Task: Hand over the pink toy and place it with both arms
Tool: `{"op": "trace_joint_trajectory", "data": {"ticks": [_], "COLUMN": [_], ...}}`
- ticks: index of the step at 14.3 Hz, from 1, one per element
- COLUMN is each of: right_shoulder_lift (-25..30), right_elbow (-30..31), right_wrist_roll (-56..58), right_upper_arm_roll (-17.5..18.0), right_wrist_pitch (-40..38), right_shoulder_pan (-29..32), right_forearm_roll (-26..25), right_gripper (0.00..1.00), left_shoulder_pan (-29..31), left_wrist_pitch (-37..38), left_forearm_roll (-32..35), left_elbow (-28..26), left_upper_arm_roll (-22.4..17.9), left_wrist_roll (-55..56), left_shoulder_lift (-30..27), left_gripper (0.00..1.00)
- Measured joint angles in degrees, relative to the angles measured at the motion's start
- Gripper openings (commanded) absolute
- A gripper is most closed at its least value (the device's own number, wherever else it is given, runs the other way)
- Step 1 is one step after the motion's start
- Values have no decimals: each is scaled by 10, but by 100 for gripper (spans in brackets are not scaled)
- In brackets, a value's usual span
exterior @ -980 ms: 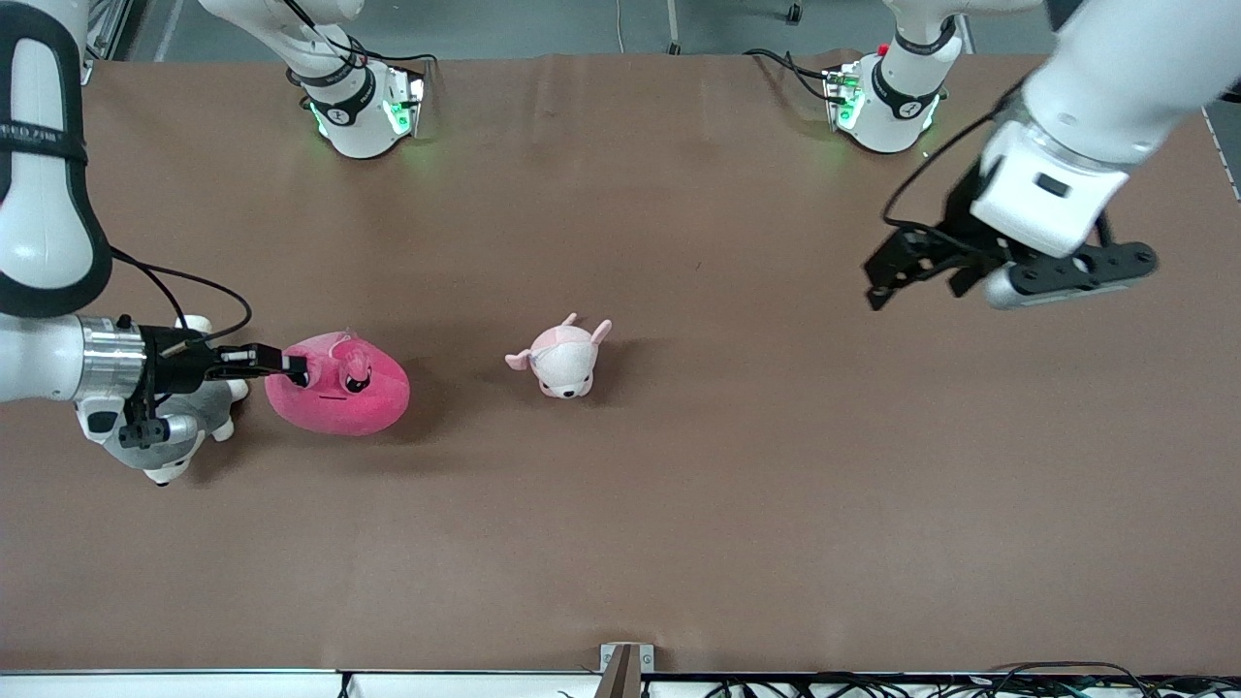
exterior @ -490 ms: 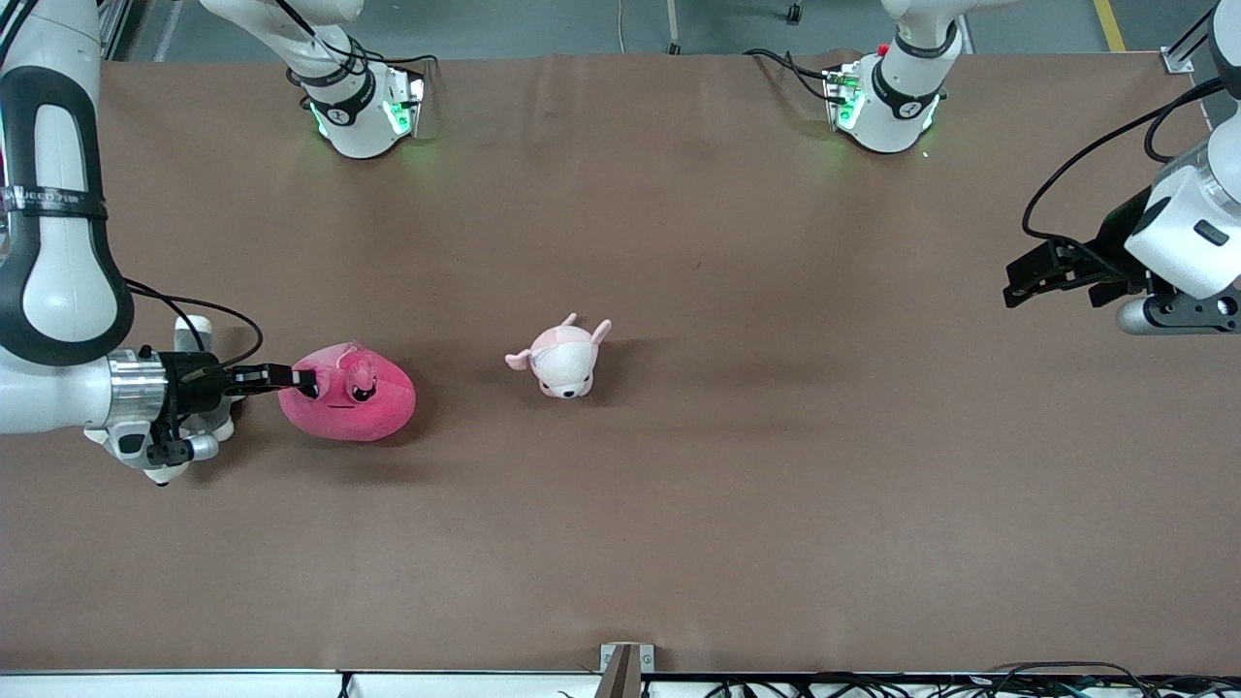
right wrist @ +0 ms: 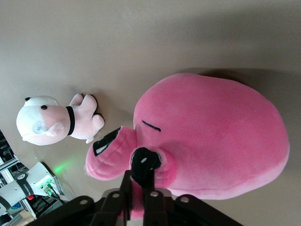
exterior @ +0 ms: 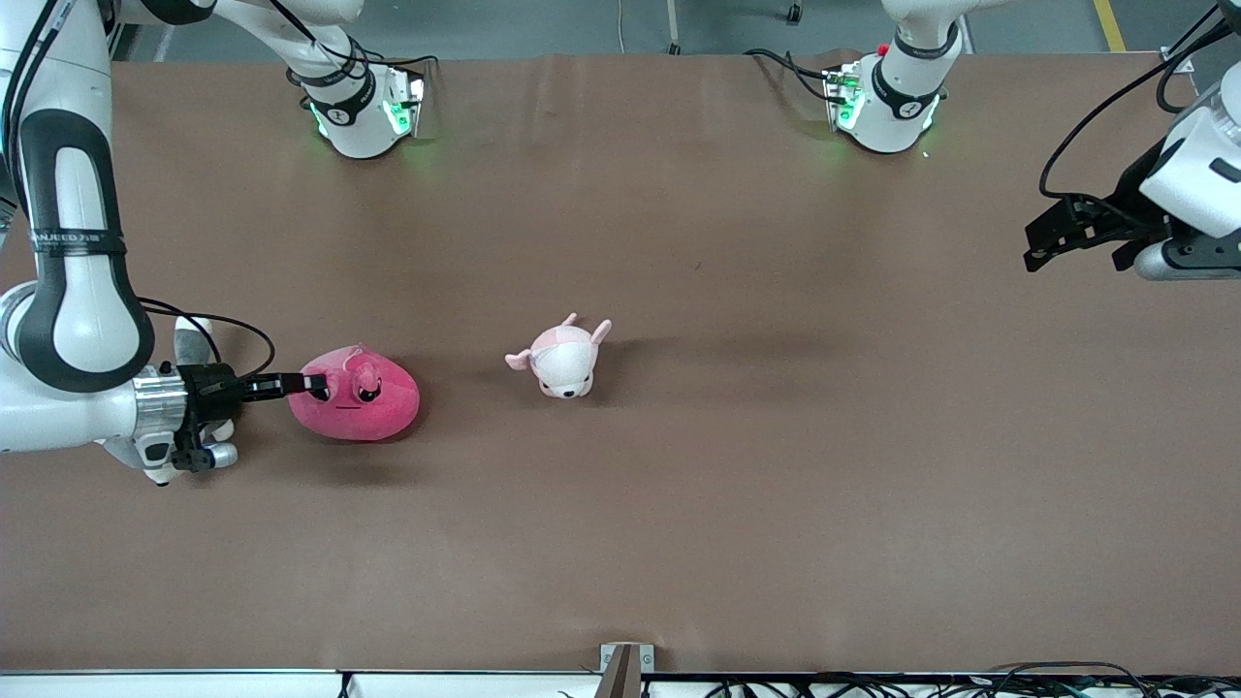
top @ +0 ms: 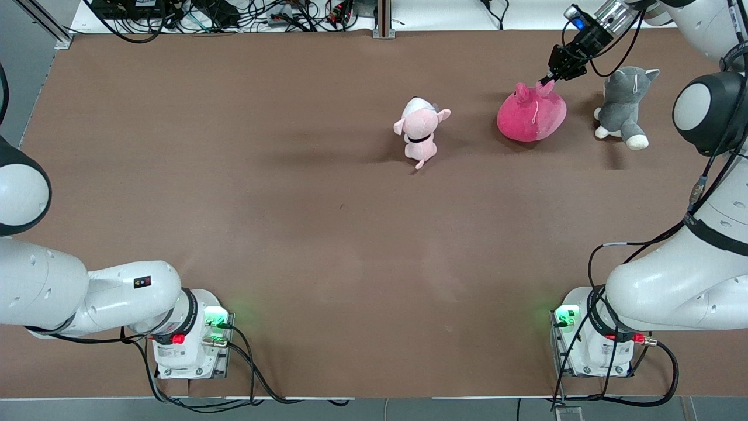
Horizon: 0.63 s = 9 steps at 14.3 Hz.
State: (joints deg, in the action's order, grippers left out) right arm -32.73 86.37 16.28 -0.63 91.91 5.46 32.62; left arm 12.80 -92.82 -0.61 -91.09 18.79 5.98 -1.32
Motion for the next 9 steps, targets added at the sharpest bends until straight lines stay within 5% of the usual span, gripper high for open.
{"op": "trace_joint_trajectory", "data": {"ticks": [5, 9], "right_shoulder_lift": [-1, 15], "right_elbow": [-40, -100], "right_wrist_roll": [0, 0], "right_upper_arm_roll": [-1, 4], "right_wrist_pitch": [-6, -22], "right_shoulder_pan": [8, 10], "right_forearm_roll": [-13, -103], "right_gripper": [100, 100], "left_shoulder_pan": [3, 3], "left_wrist_pitch": [-4, -4], "left_forearm_roll": [0, 0], "left_elbow": [11, 11], "left_upper_arm_roll": [0, 0], "left_wrist_roll": [0, 0], "left_shoulder_lift": [-1, -1], "left_gripper": [100, 100]}}
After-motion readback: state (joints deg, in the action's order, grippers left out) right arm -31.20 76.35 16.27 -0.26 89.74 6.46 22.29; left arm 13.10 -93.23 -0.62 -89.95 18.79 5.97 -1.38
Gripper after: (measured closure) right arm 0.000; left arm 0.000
